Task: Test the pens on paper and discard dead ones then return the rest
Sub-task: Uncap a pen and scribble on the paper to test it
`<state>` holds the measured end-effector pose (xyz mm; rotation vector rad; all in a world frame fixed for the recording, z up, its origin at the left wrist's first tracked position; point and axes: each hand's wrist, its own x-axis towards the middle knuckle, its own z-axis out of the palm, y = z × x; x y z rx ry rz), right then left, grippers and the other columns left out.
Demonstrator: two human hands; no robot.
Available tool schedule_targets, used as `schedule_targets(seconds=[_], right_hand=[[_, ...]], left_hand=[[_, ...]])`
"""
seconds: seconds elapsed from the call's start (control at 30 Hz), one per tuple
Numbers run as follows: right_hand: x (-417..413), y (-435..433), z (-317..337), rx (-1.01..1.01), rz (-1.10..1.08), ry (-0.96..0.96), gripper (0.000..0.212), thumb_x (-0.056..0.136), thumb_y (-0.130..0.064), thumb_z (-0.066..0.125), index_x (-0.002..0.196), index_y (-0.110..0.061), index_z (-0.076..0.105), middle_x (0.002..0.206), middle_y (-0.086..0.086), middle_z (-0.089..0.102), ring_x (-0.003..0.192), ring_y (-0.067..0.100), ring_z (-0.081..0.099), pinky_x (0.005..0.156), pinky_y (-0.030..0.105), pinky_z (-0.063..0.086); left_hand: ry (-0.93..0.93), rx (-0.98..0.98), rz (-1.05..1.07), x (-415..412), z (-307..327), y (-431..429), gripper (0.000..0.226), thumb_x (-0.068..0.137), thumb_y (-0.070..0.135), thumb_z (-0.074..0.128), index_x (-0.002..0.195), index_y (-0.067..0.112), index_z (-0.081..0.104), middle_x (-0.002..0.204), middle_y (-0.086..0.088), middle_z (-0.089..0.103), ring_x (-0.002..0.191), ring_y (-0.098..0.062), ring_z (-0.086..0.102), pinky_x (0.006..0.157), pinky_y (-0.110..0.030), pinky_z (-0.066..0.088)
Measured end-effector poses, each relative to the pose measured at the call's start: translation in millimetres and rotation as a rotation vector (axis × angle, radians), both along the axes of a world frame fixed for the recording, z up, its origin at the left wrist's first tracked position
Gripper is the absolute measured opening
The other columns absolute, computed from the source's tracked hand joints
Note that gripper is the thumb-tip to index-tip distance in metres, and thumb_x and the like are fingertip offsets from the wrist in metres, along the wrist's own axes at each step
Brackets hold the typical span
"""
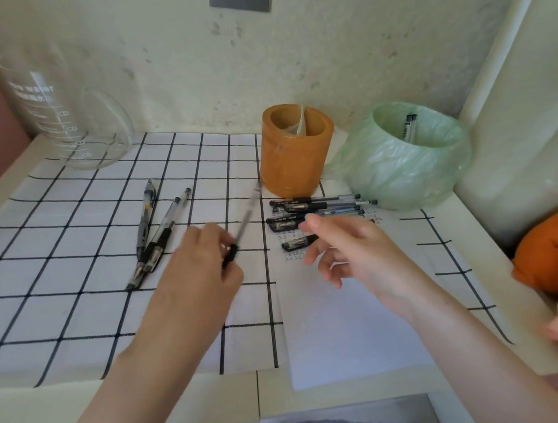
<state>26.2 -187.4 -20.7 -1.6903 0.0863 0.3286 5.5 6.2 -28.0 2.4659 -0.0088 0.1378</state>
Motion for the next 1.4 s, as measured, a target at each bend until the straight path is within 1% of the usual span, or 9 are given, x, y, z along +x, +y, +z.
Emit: schedule_targets(seconds=[0.1,0.17,0.37,0.47,0.8,1.07,1.2,1.3,1.4], right_hand=[[-2.6,8.7,-2.6,0.1,0.043,-0.002,0.057,0.076,-0.046,0.063,0.104,0.003,0.064,0.064,0.003,0.062,0.048,0.016,0.048,0.043,0.024,0.038],[-3.5,11.7,-4.5,0.147,0.003,-0.038,0.041,0.084,-0.035,0.062,0.096,0.004,0.066,0.059,0.002,0.059,0.046,0.015,0.047,0.042,0.022,0.038],[-4.4,5.1,-0.4,0.206,-0.108,-0.1,0.027,0.093,-0.023,0.056,0.092,0.002,0.066,0.056,0.002,0.057,0.046,0.014,0.047,0.043,0.022,0.038],[-5.4,4.4,0.2,0.188,-0.115,-0.109,0.025,0.093,-0.023,0.056,0.09,0.001,0.066,0.054,0.002,0.056,0.046,0.015,0.046,0.043,0.022,0.037],[-6.7,-1.1,6.0,0.165,-0.061,-0.125,0.024,0.092,-0.026,0.056,0.082,-0.006,0.065,0.057,0.003,0.06,0.045,0.013,0.046,0.039,0.018,0.031],[-2.8,-12.1,12.3,0.27,-0.137,-0.153,0.021,0.09,-0.024,0.057,0.077,-0.009,0.061,0.053,0.002,0.055,0.042,0.012,0.043,0.037,0.018,0.028],[7.3,-28.0,14.8,0.347,-0.276,-0.075,0.021,0.073,-0.023,0.071,0.073,-0.013,0.052,0.051,-0.004,0.044,0.042,0.011,0.044,0.036,0.018,0.029],[12.9,-32.6,7.6,0.382,-0.314,-0.049,0.018,0.082,-0.01,0.063,0.07,-0.013,0.051,0.046,-0.005,0.037,0.04,0.011,0.043,0.037,0.019,0.03],[12.3,-28.6,0.8,0.323,-0.27,-0.058,0.012,0.093,-0.015,0.048,0.089,-0.009,0.058,0.05,0.003,0.056,0.051,0.02,0.063,0.041,0.022,0.04]], left_hand=[[0.003,-0.108,-0.282,-5.2,3.7,-11.8,0.022,0.086,0.015,0.057,0.106,0.025,0.055,0.098,0.012,0.049,0.082,-0.004,0.056,0.076,-0.026,0.05],[0.021,-0.139,-0.348,-7.2,4.3,-17.7,0.021,0.088,0.018,0.055,0.107,0.027,0.054,0.1,0.013,0.052,0.085,-0.001,0.054,0.076,-0.017,0.047],[0.161,-0.215,-0.292,-6.5,6.8,-25.6,0.012,0.097,0.025,0.039,0.102,0.029,0.049,0.087,0.012,0.06,0.078,-0.002,0.058,0.076,-0.027,0.051],[0.178,-0.207,-0.316,-10.6,5.4,-33.0,0.014,0.098,0.024,0.035,0.104,0.028,0.047,0.085,0.012,0.057,0.073,-0.001,0.054,0.067,-0.02,0.046],[0.153,-0.253,-0.222,-10.3,11.4,-41.8,0.022,0.096,0.038,0.035,0.093,0.031,0.055,0.072,0.001,0.057,0.068,-0.013,0.053,0.064,-0.027,0.043],[0.092,-0.287,-0.206,-11.4,11.0,-45.2,0.025,0.086,0.055,0.042,0.095,0.041,0.06,0.044,0.008,0.042,0.042,-0.009,0.038,0.043,-0.017,0.026],[0.153,0.0,-0.257,-10.9,-1.5,-38.2,0.032,0.087,0.056,0.042,0.115,0.044,0.051,0.06,0.008,0.047,0.049,-0.006,0.042,0.049,-0.02,0.033],[0.191,0.112,-0.325,-11.1,-8.8,-32.9,0.041,0.091,0.051,0.043,0.131,0.046,0.039,0.09,0.008,0.064,0.059,-0.004,0.045,0.058,-0.018,0.038],[0.237,0.146,-0.385,-13.7,-11.3,-32.2,0.049,0.09,0.051,0.044,0.137,0.051,0.028,0.105,0.004,0.063,0.076,-0.01,0.053,0.063,-0.019,0.038]])
